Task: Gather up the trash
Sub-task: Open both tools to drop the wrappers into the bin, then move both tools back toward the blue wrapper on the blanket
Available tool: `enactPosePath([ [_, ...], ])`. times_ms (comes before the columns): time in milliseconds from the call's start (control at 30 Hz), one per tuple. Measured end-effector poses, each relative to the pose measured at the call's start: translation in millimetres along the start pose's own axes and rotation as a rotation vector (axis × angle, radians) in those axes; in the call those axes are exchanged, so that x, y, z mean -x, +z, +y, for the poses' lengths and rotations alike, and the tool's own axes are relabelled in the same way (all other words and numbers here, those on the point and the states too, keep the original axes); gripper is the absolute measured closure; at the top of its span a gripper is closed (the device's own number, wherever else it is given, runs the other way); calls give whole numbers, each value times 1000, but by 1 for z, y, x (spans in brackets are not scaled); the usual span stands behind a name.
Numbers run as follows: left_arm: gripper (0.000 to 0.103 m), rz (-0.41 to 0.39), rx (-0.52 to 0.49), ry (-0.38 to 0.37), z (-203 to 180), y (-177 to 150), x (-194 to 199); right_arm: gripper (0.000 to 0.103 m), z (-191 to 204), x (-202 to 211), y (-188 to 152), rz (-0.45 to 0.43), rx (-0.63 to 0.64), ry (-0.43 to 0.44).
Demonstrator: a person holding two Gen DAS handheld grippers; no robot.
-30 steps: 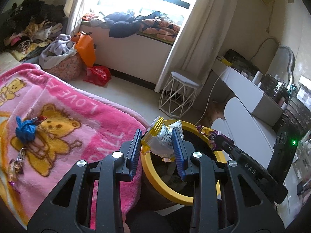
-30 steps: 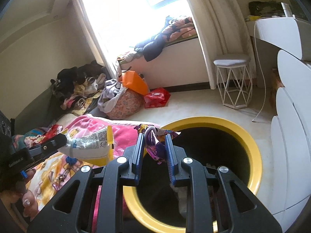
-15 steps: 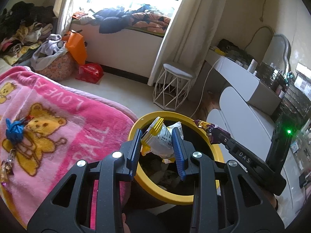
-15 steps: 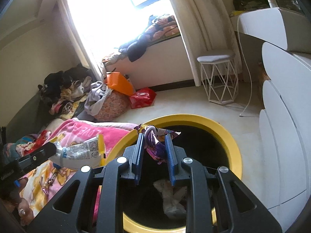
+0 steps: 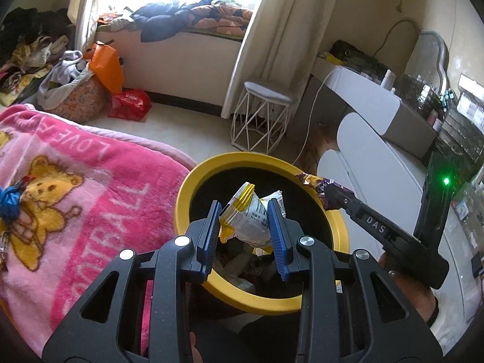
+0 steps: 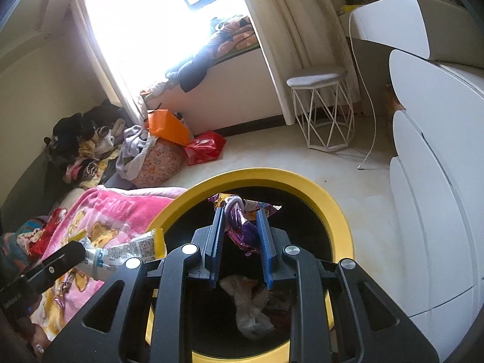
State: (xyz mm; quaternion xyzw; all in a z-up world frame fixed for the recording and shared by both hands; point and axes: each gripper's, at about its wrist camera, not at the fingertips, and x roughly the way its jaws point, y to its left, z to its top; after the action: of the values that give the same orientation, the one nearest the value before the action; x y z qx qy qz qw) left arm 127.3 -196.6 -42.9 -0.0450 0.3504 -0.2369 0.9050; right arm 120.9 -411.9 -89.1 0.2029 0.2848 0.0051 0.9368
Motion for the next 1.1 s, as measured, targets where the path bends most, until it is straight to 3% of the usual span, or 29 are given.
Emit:
enactPosePath([
  [567, 77, 90, -43, -24, -10, -16, -33, 81, -10, -11, -4, 48, -17, -16],
  [733, 76, 100, -51, -32, -12, -18, -40, 73, -13, -14, -6, 66, -31, -13],
  [933, 27, 63, -24, -33, -10, -14, -36, 56, -17, -15, -8, 77, -56, -38],
  [967, 14, 53, -21, -26, -9, -13, -33, 55, -16, -14, -8, 75, -56, -38],
  [1000, 10, 41, -13, -18, -7, -13, -30, 54, -16, -13, -8, 74, -54, -39],
  [1100, 10, 23, 13, 2, 0, -10, -22, 49, -14, -13, -8, 76, -37, -51],
])
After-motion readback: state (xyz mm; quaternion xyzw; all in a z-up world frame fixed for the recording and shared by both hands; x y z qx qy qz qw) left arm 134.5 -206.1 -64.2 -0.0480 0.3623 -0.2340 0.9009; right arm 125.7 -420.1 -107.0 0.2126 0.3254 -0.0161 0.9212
